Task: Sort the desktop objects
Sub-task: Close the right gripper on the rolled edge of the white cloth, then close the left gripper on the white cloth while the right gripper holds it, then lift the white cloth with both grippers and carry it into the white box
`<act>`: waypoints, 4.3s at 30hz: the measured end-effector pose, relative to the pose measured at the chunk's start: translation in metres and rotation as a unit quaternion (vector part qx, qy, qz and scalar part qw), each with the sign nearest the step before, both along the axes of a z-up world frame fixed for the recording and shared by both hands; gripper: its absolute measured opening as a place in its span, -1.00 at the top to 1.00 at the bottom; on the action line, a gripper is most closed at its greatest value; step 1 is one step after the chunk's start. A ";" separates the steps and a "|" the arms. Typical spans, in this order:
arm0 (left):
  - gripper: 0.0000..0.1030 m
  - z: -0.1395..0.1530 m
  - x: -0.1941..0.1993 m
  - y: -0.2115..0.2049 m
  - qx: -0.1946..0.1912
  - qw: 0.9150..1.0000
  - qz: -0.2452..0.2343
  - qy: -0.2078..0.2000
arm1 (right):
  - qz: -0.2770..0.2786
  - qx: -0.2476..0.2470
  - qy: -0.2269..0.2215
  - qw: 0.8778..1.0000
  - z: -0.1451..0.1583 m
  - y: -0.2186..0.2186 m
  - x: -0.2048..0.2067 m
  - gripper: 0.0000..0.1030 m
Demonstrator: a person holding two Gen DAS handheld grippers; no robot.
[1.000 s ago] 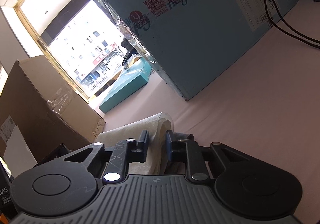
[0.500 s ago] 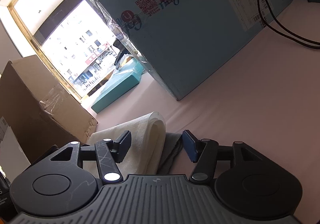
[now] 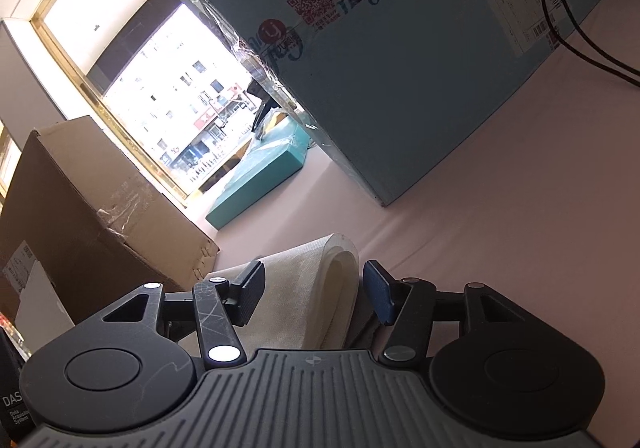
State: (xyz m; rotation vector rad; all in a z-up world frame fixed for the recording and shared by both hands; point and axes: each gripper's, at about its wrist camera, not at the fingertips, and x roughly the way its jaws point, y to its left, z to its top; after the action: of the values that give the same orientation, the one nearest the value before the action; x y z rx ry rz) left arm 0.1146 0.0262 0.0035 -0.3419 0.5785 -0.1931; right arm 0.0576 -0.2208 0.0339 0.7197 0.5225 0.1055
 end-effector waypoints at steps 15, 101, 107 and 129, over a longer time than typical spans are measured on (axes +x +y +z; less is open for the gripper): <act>-1.00 0.000 -0.002 0.000 0.000 1.000 0.002 0.001 | 0.070 0.005 -0.003 0.998 -0.001 0.002 0.012 -0.01; 0.69 0.078 -0.088 -0.006 0.054 0.984 -0.029 -0.164 | 0.090 -0.062 -0.206 0.972 0.064 0.024 -0.046 0.85; 0.72 0.082 -0.104 0.007 0.072 0.982 -0.036 -0.173 | 0.118 -0.064 -0.251 0.959 0.073 0.036 -0.060 0.86; 0.74 0.134 -0.169 0.172 0.074 0.976 0.011 -0.206 | 0.232 -0.107 -0.279 0.926 0.129 0.185 -0.078 0.86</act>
State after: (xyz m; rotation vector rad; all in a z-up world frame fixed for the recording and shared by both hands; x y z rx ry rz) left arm -0.0546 0.1978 0.1372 -0.1561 0.1762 -0.1921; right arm -0.0208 -0.0359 0.1630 0.3129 0.1401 0.6686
